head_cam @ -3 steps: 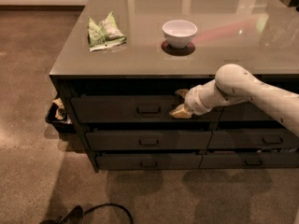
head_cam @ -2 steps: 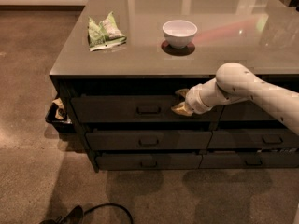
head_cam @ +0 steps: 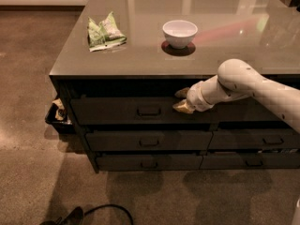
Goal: Open top drawer
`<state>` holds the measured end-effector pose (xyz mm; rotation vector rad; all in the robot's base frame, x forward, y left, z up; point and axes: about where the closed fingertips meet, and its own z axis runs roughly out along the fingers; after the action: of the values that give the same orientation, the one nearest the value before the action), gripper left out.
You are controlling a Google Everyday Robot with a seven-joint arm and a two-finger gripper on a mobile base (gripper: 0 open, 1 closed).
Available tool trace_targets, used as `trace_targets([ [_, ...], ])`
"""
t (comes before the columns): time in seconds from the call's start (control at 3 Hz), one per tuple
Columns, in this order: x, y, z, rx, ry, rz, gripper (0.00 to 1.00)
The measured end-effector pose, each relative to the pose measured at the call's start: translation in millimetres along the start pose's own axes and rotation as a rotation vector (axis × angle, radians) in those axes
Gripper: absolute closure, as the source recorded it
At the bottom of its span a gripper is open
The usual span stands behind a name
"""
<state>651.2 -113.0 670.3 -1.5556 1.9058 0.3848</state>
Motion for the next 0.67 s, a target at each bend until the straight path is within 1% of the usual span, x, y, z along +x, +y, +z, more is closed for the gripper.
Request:
trace_targets([
  [0.67, -7.3, -3.4, -8.8, 0.0, 0.0, 0.0, 1.0],
])
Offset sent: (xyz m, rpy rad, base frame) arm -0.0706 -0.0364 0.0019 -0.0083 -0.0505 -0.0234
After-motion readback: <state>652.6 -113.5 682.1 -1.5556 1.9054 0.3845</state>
